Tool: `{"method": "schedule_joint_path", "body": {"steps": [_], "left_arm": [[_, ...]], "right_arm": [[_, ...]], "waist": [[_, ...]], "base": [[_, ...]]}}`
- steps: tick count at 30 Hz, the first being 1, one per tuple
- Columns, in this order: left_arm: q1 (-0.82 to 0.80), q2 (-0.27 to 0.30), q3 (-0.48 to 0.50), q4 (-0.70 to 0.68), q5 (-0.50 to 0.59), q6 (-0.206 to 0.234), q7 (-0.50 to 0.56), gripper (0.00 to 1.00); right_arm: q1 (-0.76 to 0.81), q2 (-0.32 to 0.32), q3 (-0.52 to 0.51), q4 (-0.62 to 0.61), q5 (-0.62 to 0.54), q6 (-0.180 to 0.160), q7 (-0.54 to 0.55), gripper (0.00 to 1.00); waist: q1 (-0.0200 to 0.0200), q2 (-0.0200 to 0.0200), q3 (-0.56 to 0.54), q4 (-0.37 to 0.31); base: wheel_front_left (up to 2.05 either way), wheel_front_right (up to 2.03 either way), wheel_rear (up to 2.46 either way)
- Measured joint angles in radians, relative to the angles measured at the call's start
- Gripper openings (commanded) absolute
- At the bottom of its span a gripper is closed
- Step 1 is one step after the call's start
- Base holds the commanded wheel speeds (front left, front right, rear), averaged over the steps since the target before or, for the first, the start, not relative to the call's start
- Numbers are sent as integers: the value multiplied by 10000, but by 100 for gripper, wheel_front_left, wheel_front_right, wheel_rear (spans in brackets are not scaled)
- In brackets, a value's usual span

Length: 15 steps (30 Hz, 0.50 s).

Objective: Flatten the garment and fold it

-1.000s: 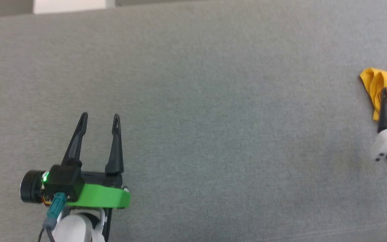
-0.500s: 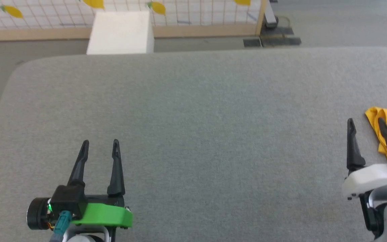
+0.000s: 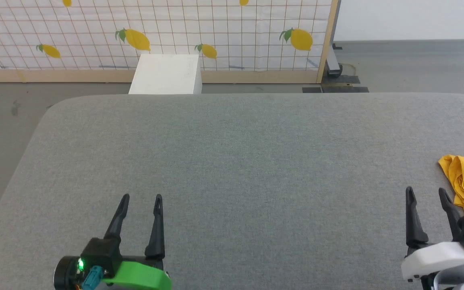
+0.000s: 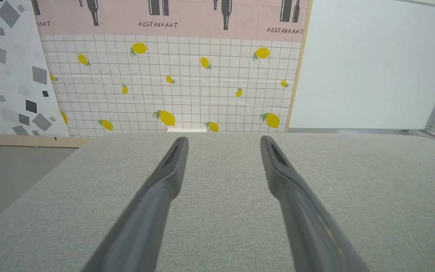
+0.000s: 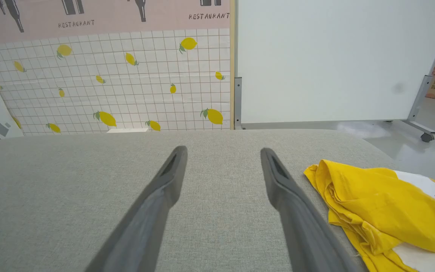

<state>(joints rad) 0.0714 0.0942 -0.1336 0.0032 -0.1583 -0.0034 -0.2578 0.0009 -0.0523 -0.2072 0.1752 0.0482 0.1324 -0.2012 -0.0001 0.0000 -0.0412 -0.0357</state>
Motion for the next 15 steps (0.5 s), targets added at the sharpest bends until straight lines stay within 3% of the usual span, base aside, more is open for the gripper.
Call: {"method": "schedule_joint_path", "body": {"steps": [15], "left_arm": [[66, -280, 278, -104, 81, -238, -2, 100]], "right_arm": [[-322, 8, 207, 453, 71, 0, -445, 100]], "waist": [[0, 0, 695, -134]], "base": [[0, 0, 0]]}}
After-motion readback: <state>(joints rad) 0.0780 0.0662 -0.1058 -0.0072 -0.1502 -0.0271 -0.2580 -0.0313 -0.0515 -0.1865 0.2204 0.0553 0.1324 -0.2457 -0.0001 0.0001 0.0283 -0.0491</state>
